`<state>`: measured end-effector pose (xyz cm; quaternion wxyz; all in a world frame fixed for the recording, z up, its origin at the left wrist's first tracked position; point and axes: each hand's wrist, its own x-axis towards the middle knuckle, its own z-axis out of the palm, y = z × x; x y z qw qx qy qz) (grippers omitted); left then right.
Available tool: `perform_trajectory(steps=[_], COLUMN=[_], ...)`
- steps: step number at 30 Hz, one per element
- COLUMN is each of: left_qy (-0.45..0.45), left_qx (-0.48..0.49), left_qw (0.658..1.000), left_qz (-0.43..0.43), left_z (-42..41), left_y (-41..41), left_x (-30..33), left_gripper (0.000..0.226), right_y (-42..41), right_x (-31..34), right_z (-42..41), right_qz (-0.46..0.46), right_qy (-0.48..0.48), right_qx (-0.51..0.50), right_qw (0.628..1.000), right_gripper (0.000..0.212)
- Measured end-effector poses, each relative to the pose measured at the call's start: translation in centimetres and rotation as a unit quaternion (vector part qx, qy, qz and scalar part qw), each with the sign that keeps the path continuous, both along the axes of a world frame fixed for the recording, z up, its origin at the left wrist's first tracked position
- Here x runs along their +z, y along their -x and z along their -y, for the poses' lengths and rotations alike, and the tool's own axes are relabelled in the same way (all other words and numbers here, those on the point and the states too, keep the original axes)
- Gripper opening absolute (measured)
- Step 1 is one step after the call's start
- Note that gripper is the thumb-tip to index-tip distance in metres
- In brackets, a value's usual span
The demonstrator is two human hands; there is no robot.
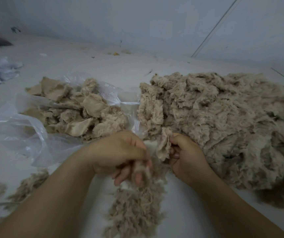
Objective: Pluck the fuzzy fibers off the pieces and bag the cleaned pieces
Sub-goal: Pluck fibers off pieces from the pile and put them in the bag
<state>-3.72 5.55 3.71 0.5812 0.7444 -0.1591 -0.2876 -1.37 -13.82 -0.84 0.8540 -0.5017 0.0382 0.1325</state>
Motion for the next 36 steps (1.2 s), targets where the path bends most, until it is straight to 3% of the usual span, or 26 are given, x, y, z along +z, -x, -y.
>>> perform_trajectory(steps=[2,5,9,12,14,18,24,27,29,33,36], left_qy=[-0.055,-0.031,-0.015,0.005,0.026,0.098,0.152,0.147,0.151,0.158,0.146], left_qx=[-0.020,0.143,0.219,0.228,0.233,0.218,0.213,0.201,0.196,0.270,0.325], left_qw=[0.998,0.984,0.963,0.965,0.965,0.967,0.964,0.967,0.967,0.949,0.933], left_qz=[0.030,0.106,0.155,0.127,0.116,0.085,0.049,0.059,0.056,0.038,0.047], left_z=[0.2,2.1,3.8,4.1,4.0,3.3,3.0,3.1,3.0,2.4,2.0], left_y=[0.4,0.2,-0.1,-0.2,-0.4,-0.5,-0.8,-0.8,-0.9,-1.4,-1.7], left_x=[0.1,-0.1,-1.3,-1.8,-1.8,-1.7,-1.8,-2.1,-2.1,-2.3,-2.4], left_gripper=[0.037,0.045,0.030,0.029,0.028,0.030,0.021,0.018,0.018,0.019,0.025], right_y=[0.1,0.2,0.0,0.0,0.4,0.2,0.2,0.5,0.7,0.6,0.6], right_x=[0.0,0.0,-0.3,-0.6,-0.3,0.1,0.6,0.6,0.5,0.4,0.3], right_z=[0.0,0.0,0.1,0.2,0.1,-0.1,-0.2,0.0,0.0,-0.2,-0.2], right_qz=[0.018,0.045,0.057,0.116,0.140,0.058,0.010,0.114,0.123,0.081,0.080], right_qy=[0.005,0.045,0.046,0.107,0.148,0.100,0.042,0.083,0.102,0.071,0.066], right_qx=[0.008,0.023,0.041,0.094,0.113,0.043,0.032,0.102,0.100,0.052,0.044], right_qw=[1.000,0.998,0.997,0.983,0.972,0.992,0.999,0.985,0.982,0.993,0.994], right_gripper=[0.027,0.034,0.027,0.035,0.021,0.039,0.028,0.032,0.029,0.039,0.034])
